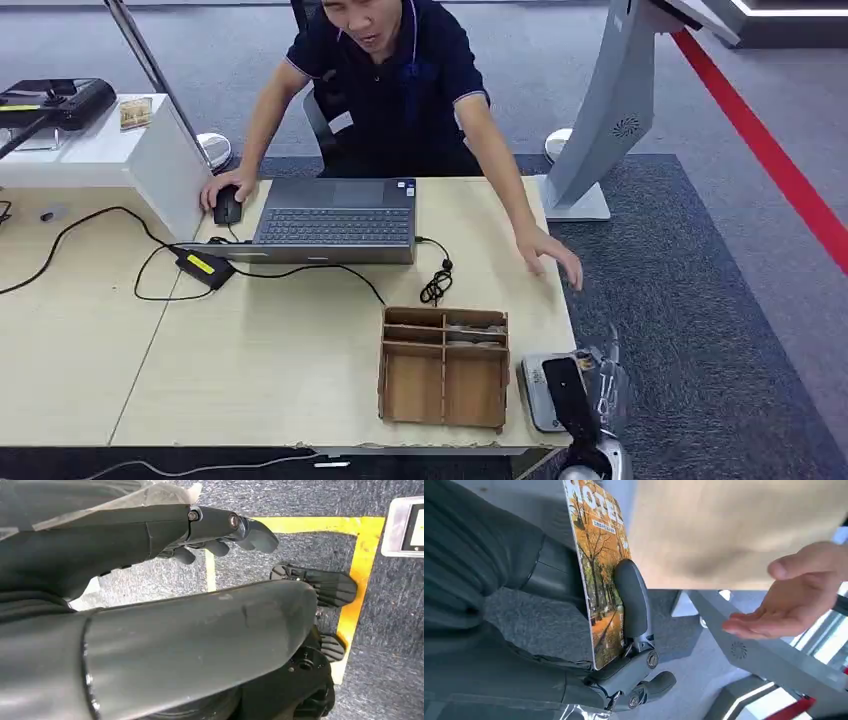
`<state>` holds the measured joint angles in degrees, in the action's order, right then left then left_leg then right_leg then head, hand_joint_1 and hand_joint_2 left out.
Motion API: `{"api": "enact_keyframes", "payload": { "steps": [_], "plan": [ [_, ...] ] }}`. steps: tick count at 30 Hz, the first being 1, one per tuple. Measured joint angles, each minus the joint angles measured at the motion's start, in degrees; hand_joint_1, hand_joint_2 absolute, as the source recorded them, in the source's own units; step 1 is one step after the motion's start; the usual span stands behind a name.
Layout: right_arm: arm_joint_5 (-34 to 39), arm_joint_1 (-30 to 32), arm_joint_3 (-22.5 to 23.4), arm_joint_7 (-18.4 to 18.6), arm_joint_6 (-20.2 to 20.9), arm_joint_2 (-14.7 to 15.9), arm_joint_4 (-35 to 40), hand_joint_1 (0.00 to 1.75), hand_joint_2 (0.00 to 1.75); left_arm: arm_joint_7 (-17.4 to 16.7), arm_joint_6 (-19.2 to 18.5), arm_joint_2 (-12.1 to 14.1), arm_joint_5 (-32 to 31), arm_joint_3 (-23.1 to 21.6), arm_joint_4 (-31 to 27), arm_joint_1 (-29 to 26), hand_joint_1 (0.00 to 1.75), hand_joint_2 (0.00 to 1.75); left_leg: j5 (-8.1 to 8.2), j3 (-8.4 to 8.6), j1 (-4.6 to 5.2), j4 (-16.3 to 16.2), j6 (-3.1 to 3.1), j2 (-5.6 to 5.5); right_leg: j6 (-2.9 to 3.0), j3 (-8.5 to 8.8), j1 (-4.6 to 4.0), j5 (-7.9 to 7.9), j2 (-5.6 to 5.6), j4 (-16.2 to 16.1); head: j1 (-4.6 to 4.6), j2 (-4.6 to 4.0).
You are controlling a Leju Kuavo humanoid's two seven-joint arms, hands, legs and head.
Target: Pass the card to the sensor for recognition and then transmit it.
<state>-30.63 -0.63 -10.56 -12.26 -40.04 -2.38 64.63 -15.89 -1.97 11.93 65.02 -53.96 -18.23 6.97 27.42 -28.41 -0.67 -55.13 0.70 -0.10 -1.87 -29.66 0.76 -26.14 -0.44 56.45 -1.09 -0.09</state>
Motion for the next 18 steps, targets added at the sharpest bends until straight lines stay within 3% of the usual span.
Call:
{"api": "enact_keyframes", "payload": {
  "steps": [8, 18],
  "plan": [
    [-0.4, -3.4, -2.0, 0.5, 0.0, -1.8, 6.8, 1.75, 1.75, 0.0, -1.1, 0.4, -1.1, -0.1, 0.0, 0.0, 0.0, 0.0, -0.01, 0.01, -0.01, 0.0, 0.01, 0.0, 0.0, 0.01, -0.01, 0.0, 0.0, 0.0, 0.0, 0.0],
    [-0.7, -6.8, -6.4, -2.4, 0.0, -4.9, 11.5, 1.75, 1.75, 0.0, -1.8, 0.5, -2.5, -0.4, 0.0, 0.1, 0.0, 0.0, -0.01, 0.0, -0.01, 0.0, 0.01, -0.01, 0.0, 0.01, -0.01, 0.0, 0.0, 0.0, -0.02, 0.0]
  ]
}}
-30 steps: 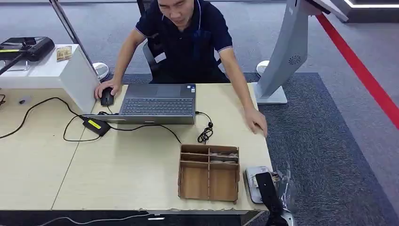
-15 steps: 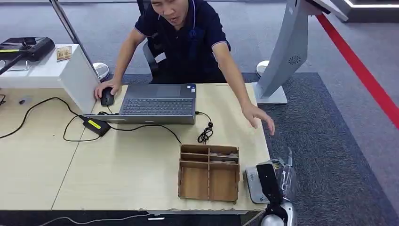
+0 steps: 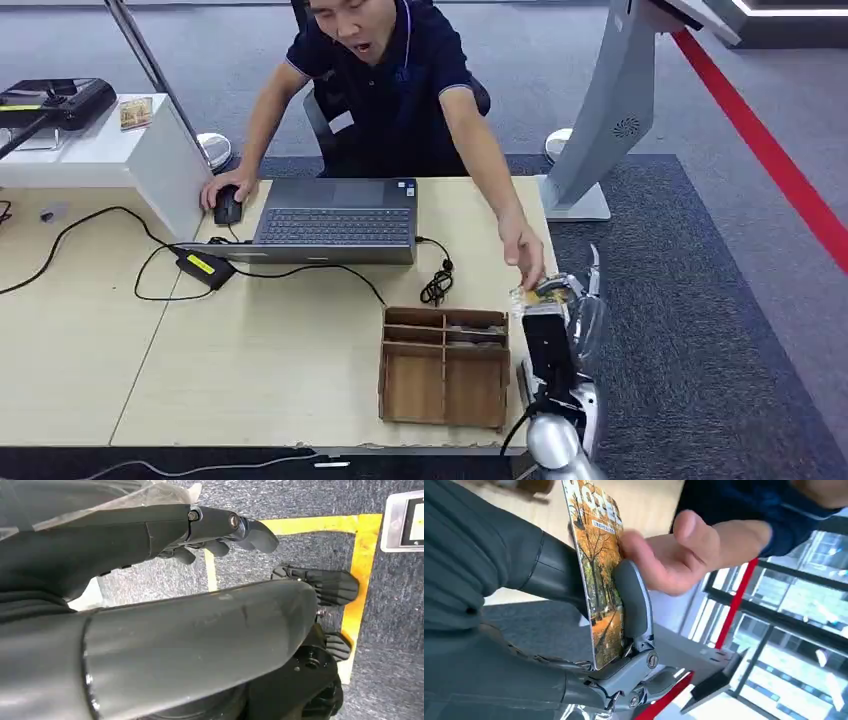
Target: Pass the card to the sensor for recognition and then transmit it.
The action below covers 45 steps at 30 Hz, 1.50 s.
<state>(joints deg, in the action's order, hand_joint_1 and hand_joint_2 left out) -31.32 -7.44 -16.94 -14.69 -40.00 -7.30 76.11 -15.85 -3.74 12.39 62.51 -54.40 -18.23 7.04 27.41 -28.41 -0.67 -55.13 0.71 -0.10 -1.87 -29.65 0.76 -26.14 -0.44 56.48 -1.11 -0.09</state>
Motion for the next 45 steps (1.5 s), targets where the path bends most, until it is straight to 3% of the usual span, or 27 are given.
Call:
{"api": "enact_keyframes", "payload": {
  "steps": [9, 10, 11, 27, 38, 45],
  "plan": [
    [-0.2, -1.4, -2.6, -0.5, 0.0, -2.2, 1.4, 1.75, 1.75, 0.5, -0.2, 0.2, -0.5, -1.0, 0.0, 0.0, 0.0, 0.0, 0.0, 0.0, 0.0, 0.0, 0.0, 0.0, 0.0, -0.01, 0.0, 0.0, 0.0, 0.0, 0.0, 0.0],
    [-0.2, -1.5, -2.7, -0.7, 0.0, -2.3, 1.4, 0.07, 1.75, 0.5, -0.2, 0.2, -0.5, -1.0, 0.0, 0.0, 0.0, 0.0, 0.0, 0.0, 0.0, 0.0, 0.0, 0.0, 0.0, -0.01, 0.0, 0.0, 0.0, 0.0, 0.0, 0.0],
    [-0.2, -1.5, -2.7, -0.8, 0.0, -2.4, 1.4, 0.0, 1.75, 0.5, -0.3, 0.3, -0.5, -1.0, 0.0, 0.0, 0.0, 0.0, 0.0, 0.0, 0.0, 0.0, 0.0, 0.0, 0.0, -0.01, 0.0, 0.0, 0.0, 0.0, 0.0, 0.0],
    [-1.2, -1.6, -4.6, 1.7, 0.0, -2.2, 1.4, 0.0, 1.75, 0.5, -0.5, 0.5, -0.3, -1.1, 0.0, 0.0, 0.0, 0.0, 0.0, 0.01, 0.0, 0.0, 0.0, 0.0, 0.0, -0.01, 0.0, 0.0, 0.0, 0.0, 0.0, 0.0],
    [-2.0, 0.0, -7.9, 7.7, 0.0, 1.3, 5.2, 0.0, 1.75, 0.5, -0.1, 0.5, 0.6, -1.1, 0.0, 0.0, 0.0, 0.0, 0.0, 0.0, 0.0, 0.0, 0.0, 0.0, 0.0, -0.03, 0.0, 0.0, 0.0, 0.0, 0.0, 0.0],
    [-5.6, 2.2, -9.6, 14.5, 0.0, 5.6, 8.5, 0.0, 1.75, 0.5, 0.2, 0.5, 1.6, -1.0, 0.0, 0.0, 0.0, 0.0, 0.01, 0.0, 0.0, 0.0, 0.0, 0.0, 0.0, -0.03, 0.0, 0.0, 0.0, 0.0, 0.0, 0.0]
  ]
}}
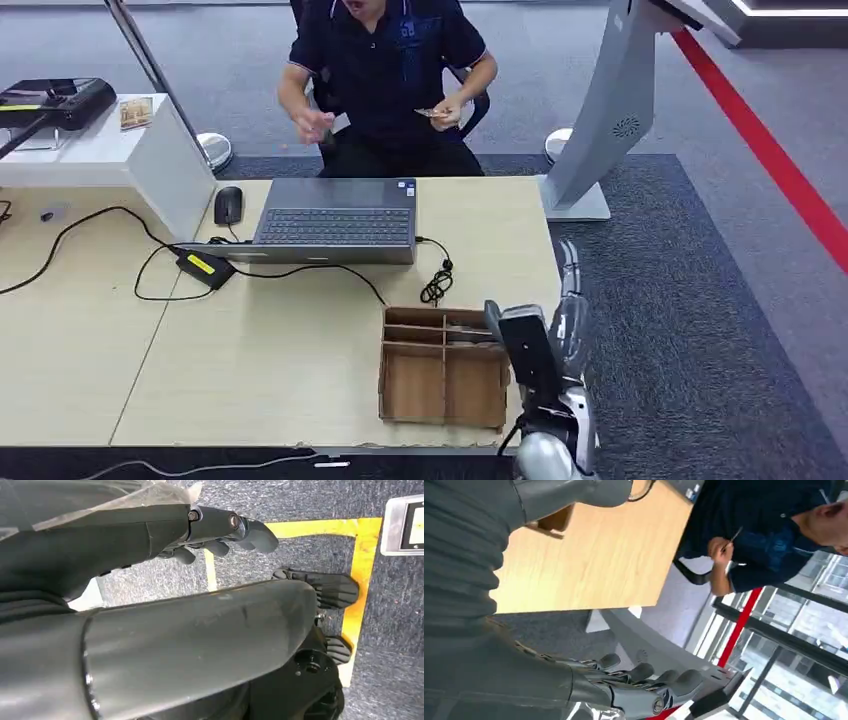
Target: Pass the card to the sensor for recognition and then transmit it.
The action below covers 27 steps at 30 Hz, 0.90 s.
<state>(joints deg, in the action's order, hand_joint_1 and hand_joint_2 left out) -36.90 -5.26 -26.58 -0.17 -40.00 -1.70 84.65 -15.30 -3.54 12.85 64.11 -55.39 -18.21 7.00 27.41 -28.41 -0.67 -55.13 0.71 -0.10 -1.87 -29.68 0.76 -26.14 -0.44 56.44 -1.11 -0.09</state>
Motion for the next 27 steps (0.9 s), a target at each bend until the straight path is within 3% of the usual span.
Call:
{"api": "enact_keyframes", "payload": {
  "steps": [8, 12, 16, 27],
  "plan": [
    [-4.0, 1.7, -1.1, 5.4, 0.0, 5.0, 2.8, 0.0, 1.75, 0.0, 0.4, 0.0, 0.4, 0.0, 0.0, 0.0, 0.0, 0.0, 0.0, 0.0, 0.0, 0.0, 0.0, 0.01, 0.0, -0.01, 0.0, 0.0, 0.0, 0.0, 0.0, 0.0],
    [-11.9, 1.8, -3.1, 11.2, 1.0, 8.8, 4.1, 0.0, 1.75, 0.0, 0.3, 0.0, 0.3, 0.0, 0.0, 0.0, 0.0, 0.0, 0.0, 0.0, 0.0, 0.0, 0.0, 0.0, 0.0, 0.01, 0.0, 0.0, 0.0, 0.0, -0.02, 0.0],
    [-16.9, 1.7, -5.3, 14.2, 3.1, 11.4, 5.0, 0.0, 1.75, 0.0, -0.2, 0.0, 0.1, 0.0, 0.0, 0.0, 0.0, 0.0, 0.0, 0.0, 0.0, 0.0, 0.0, 0.0, 0.0, 0.01, 0.0, 0.0, 0.0, 0.0, 0.0, 0.0],
    [-24.8, 0.5, -11.5, 16.7, 5.8, 15.3, 5.4, 0.0, 1.75, 0.0, -0.5, 0.2, -0.5, 0.0, 0.0, 0.0, 0.0, 0.0, 0.0, 0.0, 0.0, 0.0, 0.0, 0.0, 0.0, 0.01, 0.0, 0.0, 0.0, 0.0, 0.0, 0.0]
  ]
}}
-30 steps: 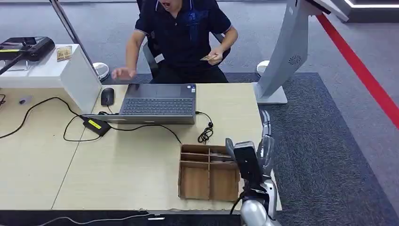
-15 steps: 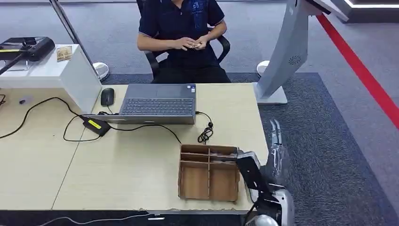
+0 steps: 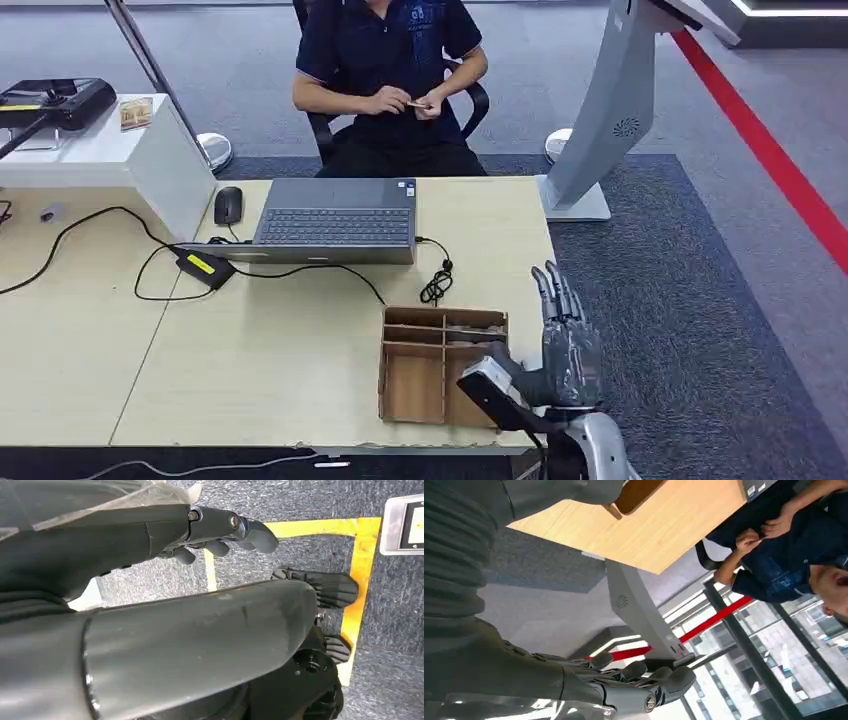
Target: Pass the card to the sensor for recognition and then transmit it.
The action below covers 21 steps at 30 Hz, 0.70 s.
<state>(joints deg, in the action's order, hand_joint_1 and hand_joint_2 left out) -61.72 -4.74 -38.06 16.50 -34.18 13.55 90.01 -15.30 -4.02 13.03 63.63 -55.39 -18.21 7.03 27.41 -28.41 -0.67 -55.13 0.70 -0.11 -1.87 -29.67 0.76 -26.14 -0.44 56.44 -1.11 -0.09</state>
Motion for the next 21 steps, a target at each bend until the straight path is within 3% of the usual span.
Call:
{"api": "enact_keyframes", "payload": {
  "steps": [11, 21],
  "plan": [
    [-0.4, -0.4, -4.5, 0.3, 1.8, 0.7, -0.4, 0.0, 1.75, 0.0, 0.0, 0.1, -0.1, 0.0, 0.0, 0.0, 0.0, 0.0, 0.0, -0.01, 0.0, 0.0, 0.0, 0.0, 0.0, 0.0, 0.0, 0.0, 0.0, 0.0, 0.0, 0.0],
    [3.7, -1.6, -7.2, -1.7, -1.5, -0.6, -4.4, 0.0, 1.75, 0.0, -0.2, 0.3, -0.6, 0.0, 0.0, 0.0, 0.0, 0.0, 0.0, -0.01, 0.0, 0.0, 0.0, 0.0, 0.0, -0.01, 0.0, 0.0, 0.0, 0.0, 0.0, 0.0]
  ]
}}
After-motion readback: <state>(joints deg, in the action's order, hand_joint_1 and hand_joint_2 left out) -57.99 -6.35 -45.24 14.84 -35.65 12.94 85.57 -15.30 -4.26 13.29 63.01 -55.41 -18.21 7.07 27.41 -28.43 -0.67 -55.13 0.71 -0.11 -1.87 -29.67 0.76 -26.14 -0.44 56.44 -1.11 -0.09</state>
